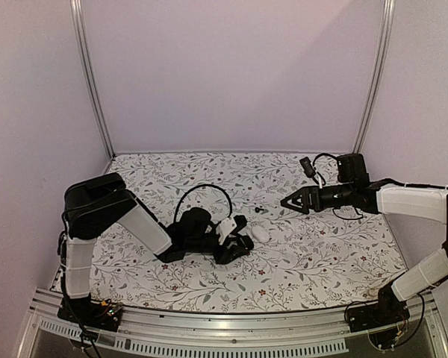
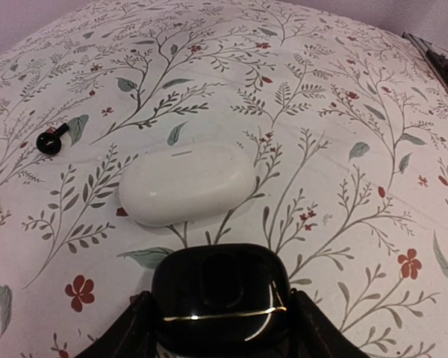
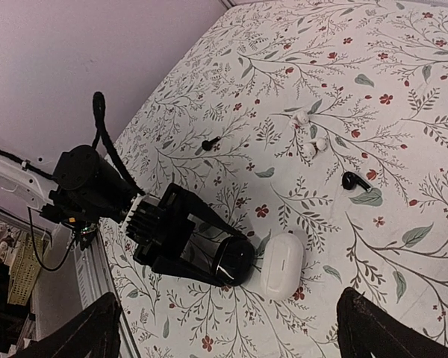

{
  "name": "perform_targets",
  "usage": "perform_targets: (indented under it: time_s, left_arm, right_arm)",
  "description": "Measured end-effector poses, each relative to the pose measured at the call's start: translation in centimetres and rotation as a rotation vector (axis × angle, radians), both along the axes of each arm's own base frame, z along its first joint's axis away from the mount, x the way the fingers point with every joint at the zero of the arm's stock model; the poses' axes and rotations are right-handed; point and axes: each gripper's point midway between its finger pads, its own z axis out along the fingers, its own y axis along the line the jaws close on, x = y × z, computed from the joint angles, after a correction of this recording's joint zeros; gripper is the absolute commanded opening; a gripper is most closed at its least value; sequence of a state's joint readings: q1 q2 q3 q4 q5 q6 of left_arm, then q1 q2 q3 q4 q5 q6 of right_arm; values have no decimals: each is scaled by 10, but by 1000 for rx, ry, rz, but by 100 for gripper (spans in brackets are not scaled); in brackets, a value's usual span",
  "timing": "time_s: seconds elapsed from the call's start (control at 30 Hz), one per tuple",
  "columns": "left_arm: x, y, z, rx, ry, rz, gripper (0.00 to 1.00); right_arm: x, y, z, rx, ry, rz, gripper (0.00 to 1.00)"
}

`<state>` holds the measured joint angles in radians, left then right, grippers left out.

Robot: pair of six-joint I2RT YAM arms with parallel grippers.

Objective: Insert the wireless bluetooth earbuds into the charging case
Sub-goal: Pick up the charging case from the center of the board.

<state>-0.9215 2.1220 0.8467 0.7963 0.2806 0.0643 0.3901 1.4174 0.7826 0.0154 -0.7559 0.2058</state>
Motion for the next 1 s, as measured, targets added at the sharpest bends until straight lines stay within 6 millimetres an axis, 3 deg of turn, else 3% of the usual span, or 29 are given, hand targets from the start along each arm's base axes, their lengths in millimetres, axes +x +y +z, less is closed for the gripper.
perform_targets:
  time_s: [0.37,0.57,0.73,1.0]
  left_arm:
    - [-2,1,0,8,-22,-36,44]
    - [-16,17,7,37,-54,-68,43]
    - [-30,23,36,31,-141,-117,42]
    - [-58,16,84,-10,-288,-198,43]
  right_arm:
    - [-4,4,2,21,19,33,99]
    - [-12,8,5,59,52,79,99]
    - [-24,14,8,94,87,133,98]
    - [-74,43,3,124,166,310,87]
